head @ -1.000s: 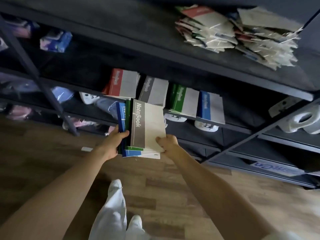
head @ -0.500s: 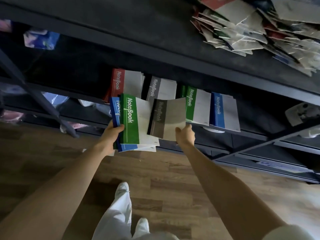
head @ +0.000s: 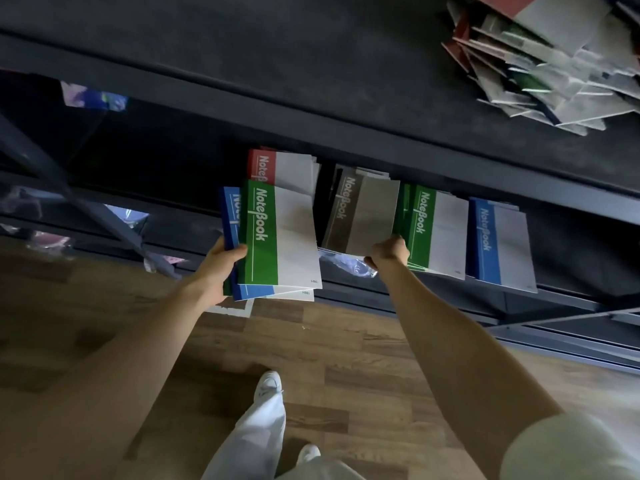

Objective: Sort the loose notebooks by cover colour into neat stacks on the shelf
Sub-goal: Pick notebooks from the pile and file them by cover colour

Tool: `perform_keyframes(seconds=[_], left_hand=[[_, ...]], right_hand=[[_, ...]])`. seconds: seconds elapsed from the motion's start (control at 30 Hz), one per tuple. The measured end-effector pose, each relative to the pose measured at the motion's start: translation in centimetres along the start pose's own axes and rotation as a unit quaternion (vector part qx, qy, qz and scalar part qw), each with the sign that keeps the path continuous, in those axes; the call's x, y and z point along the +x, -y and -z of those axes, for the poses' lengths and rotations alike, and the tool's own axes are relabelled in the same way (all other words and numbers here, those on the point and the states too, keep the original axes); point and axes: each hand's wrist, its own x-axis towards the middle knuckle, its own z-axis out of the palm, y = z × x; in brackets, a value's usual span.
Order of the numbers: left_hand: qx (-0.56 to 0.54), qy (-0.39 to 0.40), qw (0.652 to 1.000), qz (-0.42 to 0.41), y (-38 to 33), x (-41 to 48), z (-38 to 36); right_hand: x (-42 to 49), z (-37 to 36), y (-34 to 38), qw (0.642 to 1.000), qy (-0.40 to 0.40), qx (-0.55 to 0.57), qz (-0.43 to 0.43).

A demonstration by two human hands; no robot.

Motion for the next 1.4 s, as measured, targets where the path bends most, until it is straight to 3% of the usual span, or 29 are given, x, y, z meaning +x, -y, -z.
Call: perform_keyframes(seconds=[0.23,0.43,0.5,0.57,0.63,0.97,1.17,1.4], left_hand=[[0.003,0.019,1.0,0.003,-0.7,0.6,-0.2],[0.025,0.05,0.998,-0.002,-1.1,0.4,-0.6],[0.031,0.053,0.998,-0.006,-1.1,0.3,-1.0],[0.039,0.06,0.997,-0.011,-1.1,0.0,-1.8],[0.048,0.071,0.996,-0.019,-1.1,-0.3,-2.8],[0.088,0.125,0.987,-0.054,0.2,-2.7,-10.0],[0.103,0.131,0.985,-0.038,2.3,-3.7,-15.3],[0.098,0.09,0.991,-0.019,3.9,-4.6,-19.2]], right_hand=[[0.7,-1.6,0.9,1.0,-0.012,0.008,0.006],[-1.2,-1.3,0.9,0.995,-0.03,-0.091,0.017],[-2.7,-0.7,1.3,0.996,0.082,-0.025,-0.001],[-4.3,0.2,1.7,0.966,0.253,0.007,-0.052],[-5.4,0.8,1.6,0.948,0.313,-0.037,-0.049],[-3.9,6.7,-3.4,0.973,0.223,0.051,-0.027],[-0.8,12.2,-6.8,0.993,0.111,-0.047,0.003],[3.5,17.4,-9.0,0.998,0.02,-0.065,0.012]])
